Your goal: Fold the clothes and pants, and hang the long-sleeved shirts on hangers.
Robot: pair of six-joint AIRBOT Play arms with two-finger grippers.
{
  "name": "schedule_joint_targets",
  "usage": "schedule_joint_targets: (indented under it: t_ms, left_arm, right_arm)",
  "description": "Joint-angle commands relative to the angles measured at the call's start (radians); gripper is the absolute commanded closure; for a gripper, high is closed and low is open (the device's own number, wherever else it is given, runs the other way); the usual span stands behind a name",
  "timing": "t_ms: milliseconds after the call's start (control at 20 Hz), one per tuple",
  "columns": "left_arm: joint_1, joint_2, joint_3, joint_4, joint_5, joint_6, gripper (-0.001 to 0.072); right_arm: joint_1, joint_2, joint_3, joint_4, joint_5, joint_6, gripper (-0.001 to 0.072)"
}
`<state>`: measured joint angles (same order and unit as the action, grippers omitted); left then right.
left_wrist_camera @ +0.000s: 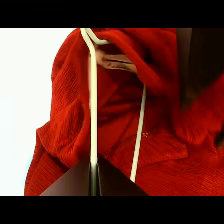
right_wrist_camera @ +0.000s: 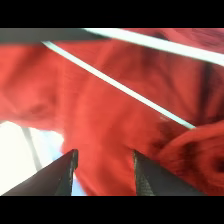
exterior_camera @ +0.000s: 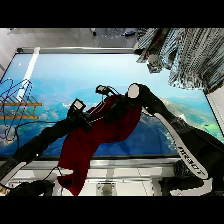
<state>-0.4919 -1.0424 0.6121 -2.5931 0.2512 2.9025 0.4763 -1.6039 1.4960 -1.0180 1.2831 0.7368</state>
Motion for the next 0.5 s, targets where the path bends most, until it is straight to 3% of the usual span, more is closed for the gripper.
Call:
schedule_joint_targets:
  t_ms: [0,250,450]
  left_arm:
    - [-0.001,-0.001,0.001,0.0,0.0,0.0,0.0686]
    - [-0.001,-0.001,0.001,0.0,0.0,0.0,0.0686]
    - [-0.001,0.0,0.001,0.0,0.0,0.0,0.0686]
  right_arm:
    - [-0.047,0.041,0.002,-0.071,-0.02,-0.185,0.0283]
    - [-0.24,0.079,0.002,0.12,-0.146,-0.631,0.0285]
    - [-0.356,-0.037,0.002,0.124,-0.229,-0.67,0.0288]
